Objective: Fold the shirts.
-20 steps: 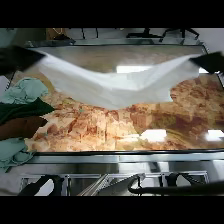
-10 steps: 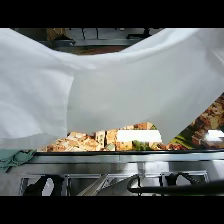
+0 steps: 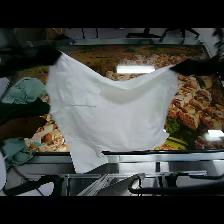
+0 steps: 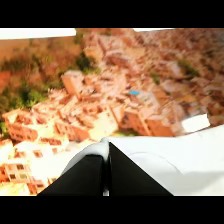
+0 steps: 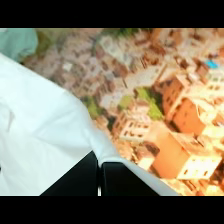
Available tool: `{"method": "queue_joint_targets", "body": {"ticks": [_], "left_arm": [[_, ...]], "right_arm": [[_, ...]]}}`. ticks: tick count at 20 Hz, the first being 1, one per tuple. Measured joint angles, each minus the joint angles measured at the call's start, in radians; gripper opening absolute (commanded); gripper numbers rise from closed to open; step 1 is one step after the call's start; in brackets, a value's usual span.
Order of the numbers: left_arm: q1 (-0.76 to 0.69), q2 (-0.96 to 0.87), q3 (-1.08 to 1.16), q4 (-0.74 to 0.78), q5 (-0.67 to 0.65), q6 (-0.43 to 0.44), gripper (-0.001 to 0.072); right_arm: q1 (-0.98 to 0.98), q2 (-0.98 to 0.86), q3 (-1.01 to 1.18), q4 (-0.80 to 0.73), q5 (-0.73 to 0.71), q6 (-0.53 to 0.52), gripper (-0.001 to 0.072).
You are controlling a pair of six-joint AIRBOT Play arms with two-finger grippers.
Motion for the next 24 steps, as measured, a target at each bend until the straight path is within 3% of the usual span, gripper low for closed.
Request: {"method": "queue_joint_targets", "body": {"ticks": [6,12,18,24], "left_arm": [[0.014,-0.316,0.092,0.080,0.093,-0.074,0.0018],[0.048,-0.471,0.237,0.113,-0.033,-0.118,0.0018],[0.043,-0.544,0.260,0.238,-0.174,-0.169,0.0019],[0.011,-0.610,0.262,0.280,-0.238,-0.184,0.0019]], "right_arm": [[0.020,-0.294,0.020,-0.063,-0.149,-0.020,0.0018],[0.022,-0.401,0.123,-0.130,-0.174,-0.023,0.0018],[0.031,-0.446,0.139,-0.286,-0.088,0.018,0.0018],[0.051,-0.479,0.140,-0.334,-0.074,0.026,0.0018]]}}
